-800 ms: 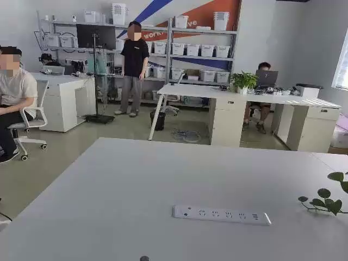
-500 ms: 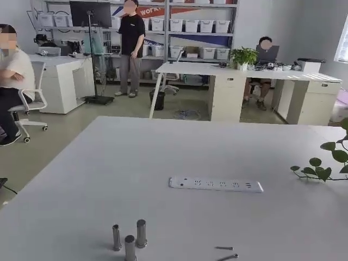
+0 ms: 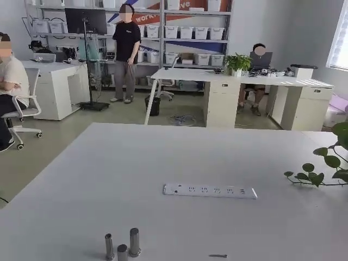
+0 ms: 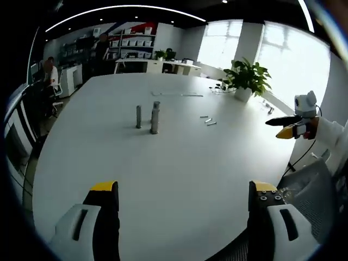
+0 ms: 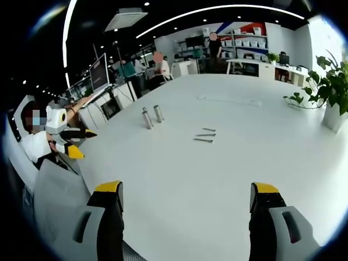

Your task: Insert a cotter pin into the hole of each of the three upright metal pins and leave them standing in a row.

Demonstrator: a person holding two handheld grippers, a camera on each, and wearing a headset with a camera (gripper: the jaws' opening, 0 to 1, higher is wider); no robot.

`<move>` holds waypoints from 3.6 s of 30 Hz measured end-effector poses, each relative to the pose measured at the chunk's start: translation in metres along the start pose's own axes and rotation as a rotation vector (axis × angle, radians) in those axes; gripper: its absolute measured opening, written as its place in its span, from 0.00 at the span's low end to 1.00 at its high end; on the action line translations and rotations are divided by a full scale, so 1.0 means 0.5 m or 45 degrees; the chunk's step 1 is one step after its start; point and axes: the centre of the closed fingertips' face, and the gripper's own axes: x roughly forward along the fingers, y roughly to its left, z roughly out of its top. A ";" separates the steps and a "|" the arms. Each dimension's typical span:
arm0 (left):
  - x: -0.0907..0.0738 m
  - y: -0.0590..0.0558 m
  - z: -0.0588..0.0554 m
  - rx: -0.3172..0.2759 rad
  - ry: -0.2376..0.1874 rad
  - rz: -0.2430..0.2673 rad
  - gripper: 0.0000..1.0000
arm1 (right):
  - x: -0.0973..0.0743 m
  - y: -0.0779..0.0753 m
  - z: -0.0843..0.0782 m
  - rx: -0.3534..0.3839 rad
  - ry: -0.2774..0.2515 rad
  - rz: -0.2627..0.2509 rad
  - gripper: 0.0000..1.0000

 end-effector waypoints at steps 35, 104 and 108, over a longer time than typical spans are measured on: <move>0.008 -0.005 -0.001 -0.057 0.006 -0.035 0.99 | -0.001 -0.003 -0.007 0.039 0.001 -0.003 0.94; 0.143 0.036 0.102 0.093 -0.019 -0.162 0.87 | -0.018 -0.055 0.044 0.018 -0.034 -0.180 0.91; 0.160 0.041 0.116 0.104 -0.029 -0.157 0.84 | -0.017 -0.057 0.042 0.022 -0.032 -0.183 0.91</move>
